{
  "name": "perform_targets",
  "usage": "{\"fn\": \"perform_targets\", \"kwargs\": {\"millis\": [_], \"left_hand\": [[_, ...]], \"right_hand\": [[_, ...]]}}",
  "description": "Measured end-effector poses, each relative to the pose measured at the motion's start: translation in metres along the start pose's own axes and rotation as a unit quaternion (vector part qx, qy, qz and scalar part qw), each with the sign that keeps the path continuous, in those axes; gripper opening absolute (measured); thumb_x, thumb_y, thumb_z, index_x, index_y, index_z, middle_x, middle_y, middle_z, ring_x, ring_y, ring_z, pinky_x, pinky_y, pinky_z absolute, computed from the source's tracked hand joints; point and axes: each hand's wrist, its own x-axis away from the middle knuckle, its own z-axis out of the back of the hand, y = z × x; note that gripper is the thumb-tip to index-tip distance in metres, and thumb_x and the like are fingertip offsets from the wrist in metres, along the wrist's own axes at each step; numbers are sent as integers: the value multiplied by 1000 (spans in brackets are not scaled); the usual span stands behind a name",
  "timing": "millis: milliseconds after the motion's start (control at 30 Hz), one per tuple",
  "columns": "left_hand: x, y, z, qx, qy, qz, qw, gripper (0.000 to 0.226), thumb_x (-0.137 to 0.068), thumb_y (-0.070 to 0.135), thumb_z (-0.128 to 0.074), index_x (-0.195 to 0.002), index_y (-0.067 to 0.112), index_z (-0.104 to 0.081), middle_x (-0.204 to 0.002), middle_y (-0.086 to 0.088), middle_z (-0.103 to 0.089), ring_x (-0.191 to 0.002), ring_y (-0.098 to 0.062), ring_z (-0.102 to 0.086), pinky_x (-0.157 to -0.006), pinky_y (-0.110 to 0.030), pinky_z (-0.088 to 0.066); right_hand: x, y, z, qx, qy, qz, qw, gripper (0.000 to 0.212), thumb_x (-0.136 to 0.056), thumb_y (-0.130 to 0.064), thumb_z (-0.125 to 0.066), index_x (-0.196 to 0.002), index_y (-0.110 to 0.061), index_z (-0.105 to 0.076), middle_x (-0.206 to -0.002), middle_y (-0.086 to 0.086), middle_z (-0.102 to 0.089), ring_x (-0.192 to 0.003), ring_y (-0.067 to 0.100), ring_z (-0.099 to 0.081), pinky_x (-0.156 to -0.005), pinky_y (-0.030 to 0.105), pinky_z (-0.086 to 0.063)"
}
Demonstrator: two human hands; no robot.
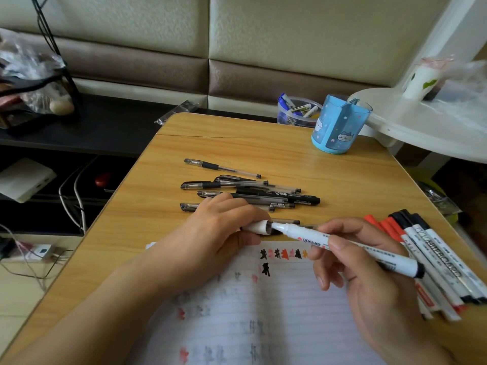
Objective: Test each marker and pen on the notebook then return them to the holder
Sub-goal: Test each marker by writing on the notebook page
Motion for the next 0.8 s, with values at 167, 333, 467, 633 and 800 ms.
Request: {"fn": "perform_targets", "kwargs": {"millis": [167, 333, 467, 633, 800], "left_hand": [[-2, 5, 0, 7, 21, -19, 1000, 32, -96, 43, -47, -116, 21, -59, -94, 26, -42, -88, -5, -45, -77, -21, -35], [-2, 7, 2, 16, 25, -16, 999, 38, -95, 44, -48, -117, 17, -62, -92, 26, -42, -86, 2, -43, -78, -17, -35], [-2, 9, 2, 23, 14, -23, 999, 33, -95, 45, -49, -114, 22, -64, -88, 28, -44, -85, 2, -44, -75, -24, -39], [-1, 12, 3, 25, 13, -27, 999, 35, -97, 42, -46, -114, 17, -64, -91, 17, -50, -85, -7, -50, -74, -30, -43], [2, 16, 2, 54, -20, -7, 998, 37, -100, 45, -35, -111, 20, -60, -96, 16, -54, -88, -9, -53, -78, -25, -41]], "right_hand": [[1, -2, 0, -4, 6, 3, 1000, 47, -64, -62, -75, -85, -20, -72, -66, 12, -67, -45, 23, -53, -45, 25, -35], [0, -2, 2, -2, -7, -4, 1000, 46, -65, -60, -76, -86, -20, -73, -68, 13, -69, -45, 24, -54, -44, 25, -37], [0, -1, 2, -6, -11, -12, 1000, 46, -65, -59, -76, -85, -17, -74, -65, 12, -68, -46, 24, -55, -44, 26, -37], [0, 0, 1, -8, -32, -15, 999, 44, -69, -56, -75, -89, -17, -73, -71, 13, -70, -45, 26, -56, -44, 25, -37], [0, 0, -1, 1, -38, -4, 999, 38, -73, -54, -74, -89, -20, -74, -72, 14, -71, -44, 29, -59, -42, 28, -36]]}}
